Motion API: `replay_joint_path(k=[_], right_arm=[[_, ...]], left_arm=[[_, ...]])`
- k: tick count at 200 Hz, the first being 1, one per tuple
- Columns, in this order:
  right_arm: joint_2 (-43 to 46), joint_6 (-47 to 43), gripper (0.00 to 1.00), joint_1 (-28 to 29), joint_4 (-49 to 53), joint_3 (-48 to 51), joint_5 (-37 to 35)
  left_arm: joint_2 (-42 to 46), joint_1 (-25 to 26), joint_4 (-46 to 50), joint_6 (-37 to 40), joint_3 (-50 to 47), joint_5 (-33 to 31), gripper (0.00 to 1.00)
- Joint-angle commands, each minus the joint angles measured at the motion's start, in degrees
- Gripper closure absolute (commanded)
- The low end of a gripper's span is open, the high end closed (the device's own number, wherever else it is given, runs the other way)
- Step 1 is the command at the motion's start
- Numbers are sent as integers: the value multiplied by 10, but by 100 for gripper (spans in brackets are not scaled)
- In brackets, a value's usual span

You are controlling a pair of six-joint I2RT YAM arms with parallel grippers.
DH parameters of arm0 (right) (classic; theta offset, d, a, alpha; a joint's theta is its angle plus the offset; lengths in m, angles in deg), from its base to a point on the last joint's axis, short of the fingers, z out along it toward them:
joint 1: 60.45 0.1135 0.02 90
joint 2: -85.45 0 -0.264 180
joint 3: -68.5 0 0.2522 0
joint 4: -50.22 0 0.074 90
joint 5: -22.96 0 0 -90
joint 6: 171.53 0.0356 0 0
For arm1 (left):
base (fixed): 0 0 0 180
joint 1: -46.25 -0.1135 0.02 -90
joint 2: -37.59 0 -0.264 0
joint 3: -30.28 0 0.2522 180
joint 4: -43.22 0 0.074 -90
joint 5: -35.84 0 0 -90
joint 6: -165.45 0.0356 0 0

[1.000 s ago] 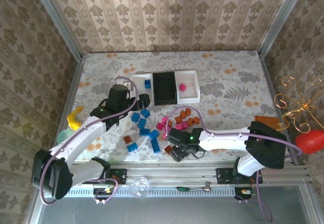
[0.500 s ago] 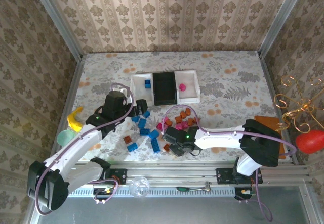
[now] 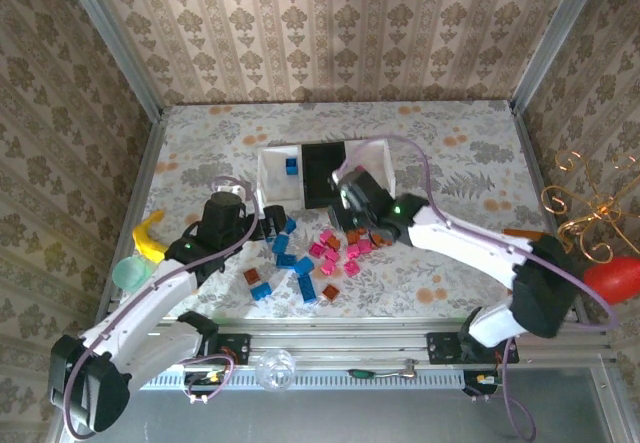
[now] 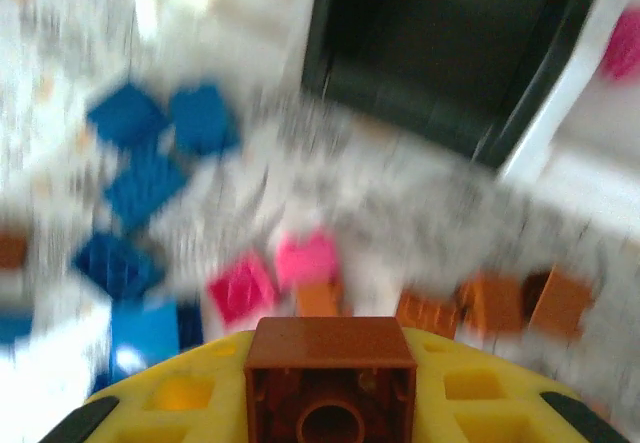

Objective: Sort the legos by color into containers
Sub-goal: Place the lego in the container.

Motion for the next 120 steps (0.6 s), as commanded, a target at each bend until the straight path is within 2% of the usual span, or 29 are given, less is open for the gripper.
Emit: replay_joint_path(k=[1, 28, 61, 73, 94, 120], right_arm=[[-108, 23, 74, -31, -4, -94, -32], [-228, 52, 74, -68, 21, -201, -57], [-319, 70, 70, -86, 33, -288, -49], [-341, 71, 63, -87, 41, -318, -46], [-355, 64, 41, -87, 39, -350, -26], [-321, 56, 34, -80, 23, -334, -12]], left_arm=[[25, 5, 38, -13, -4, -23, 4], [55, 10, 64, -28, -28, -28, 5], [77, 15, 78, -49, -58, -26, 3], [78, 17, 84, -50, -61, -26, 3], [78, 22, 97, -50, -61, -29, 3], [78, 30, 121, -55, -57, -42, 3]])
